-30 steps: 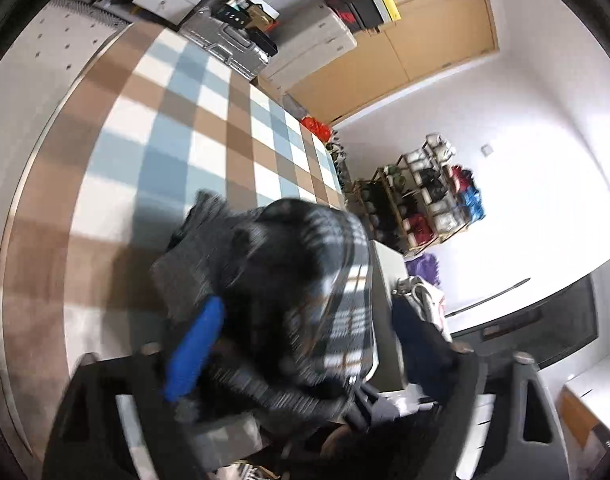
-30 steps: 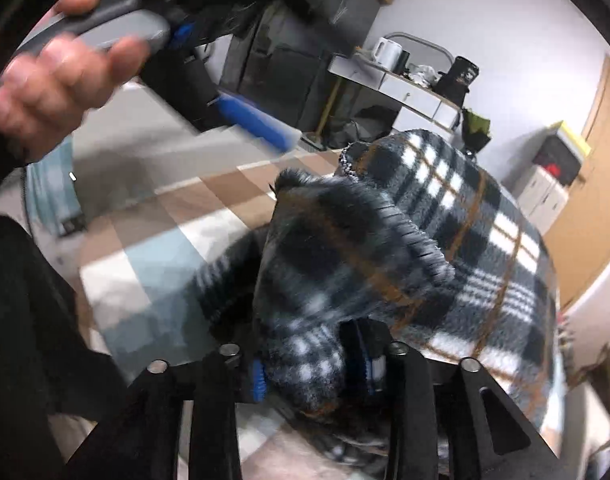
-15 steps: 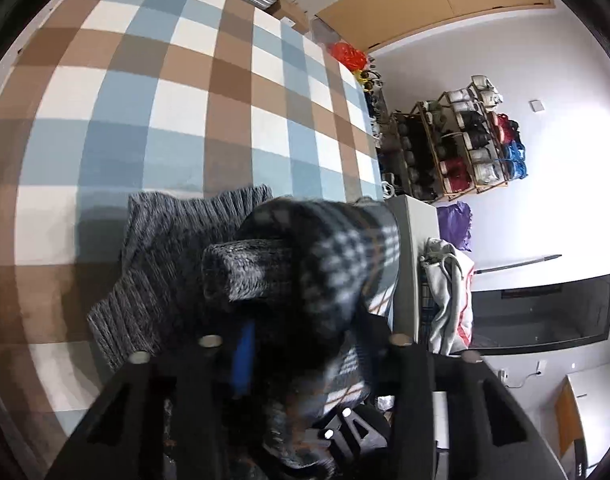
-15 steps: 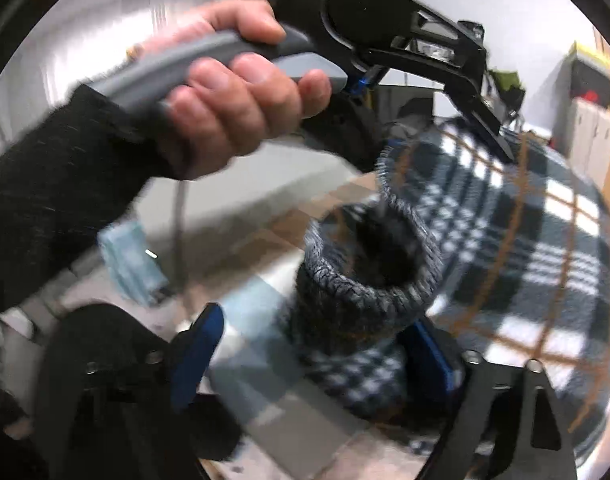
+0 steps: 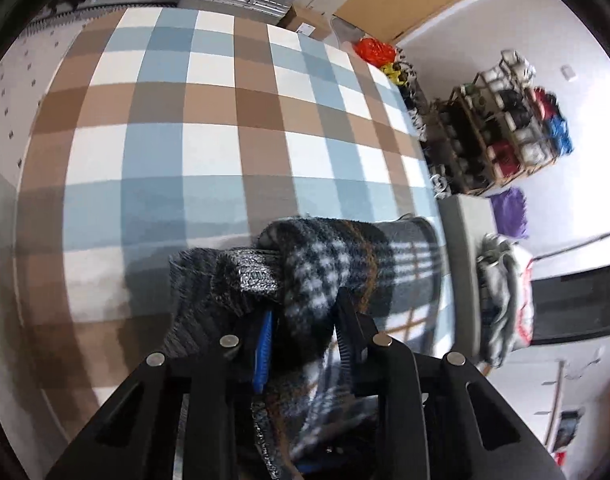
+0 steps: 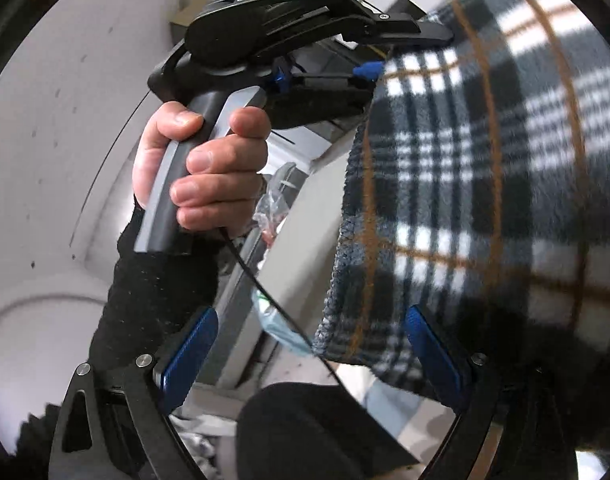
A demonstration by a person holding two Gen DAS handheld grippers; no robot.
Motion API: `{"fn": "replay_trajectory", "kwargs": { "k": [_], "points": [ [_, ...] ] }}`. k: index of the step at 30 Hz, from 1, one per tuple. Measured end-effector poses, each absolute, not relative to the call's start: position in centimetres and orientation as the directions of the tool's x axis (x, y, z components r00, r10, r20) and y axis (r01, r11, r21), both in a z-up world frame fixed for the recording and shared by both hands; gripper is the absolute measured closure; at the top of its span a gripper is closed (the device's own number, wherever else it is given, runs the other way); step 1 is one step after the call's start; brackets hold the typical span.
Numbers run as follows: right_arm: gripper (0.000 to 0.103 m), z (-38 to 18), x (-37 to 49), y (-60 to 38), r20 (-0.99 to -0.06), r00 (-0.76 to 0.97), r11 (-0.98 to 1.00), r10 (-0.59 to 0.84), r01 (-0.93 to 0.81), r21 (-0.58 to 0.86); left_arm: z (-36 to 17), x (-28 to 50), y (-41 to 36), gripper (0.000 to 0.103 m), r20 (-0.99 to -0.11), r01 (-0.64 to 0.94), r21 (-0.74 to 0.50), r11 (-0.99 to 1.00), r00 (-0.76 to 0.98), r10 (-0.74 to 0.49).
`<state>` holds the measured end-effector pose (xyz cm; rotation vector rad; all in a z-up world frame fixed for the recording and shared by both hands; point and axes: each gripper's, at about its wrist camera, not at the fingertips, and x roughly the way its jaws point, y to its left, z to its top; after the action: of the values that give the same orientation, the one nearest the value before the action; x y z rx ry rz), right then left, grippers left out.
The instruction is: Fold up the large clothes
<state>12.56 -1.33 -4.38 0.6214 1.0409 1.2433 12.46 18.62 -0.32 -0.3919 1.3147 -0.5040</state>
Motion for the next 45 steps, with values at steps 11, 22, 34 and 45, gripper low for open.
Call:
{"fn": "replay_trajectory", "kwargs": {
  "k": [11,22,34,45],
  "points": [
    [0.005,-6.6,13.0,-3.1,-0.265,-0.022,0.241,0.964,-0.354,0.904,3.0,10.5,21.4,0.068,-0.861,0.102,-0.390,0.915,0.312,-0.402],
    [0.000,-6.9,13.2,-4.0,-0.210,-0.159,0.159,0.965,-0.284,0.946,0.7,6.3,19.7,0.067,-0.730,0.104,-0.634,0.766,0.247,-0.638],
    [0.000,-2.2,12.7,-17.4,0.014,-0.092,-0.052,0.996,-0.426,0.903,-2.6,4.4,21.1,0.067,-0.774,0.089,-0.566,0.819,0.284,-0.566],
    [0.000,-12.2,17.1,-14.6,-0.321,-0.097,0.316,0.942,-0.063,0.947,2.0,1.3,20.4,0.065,-0.758,0.125,-0.556,0.821,0.328,-0.564]
  ]
}}
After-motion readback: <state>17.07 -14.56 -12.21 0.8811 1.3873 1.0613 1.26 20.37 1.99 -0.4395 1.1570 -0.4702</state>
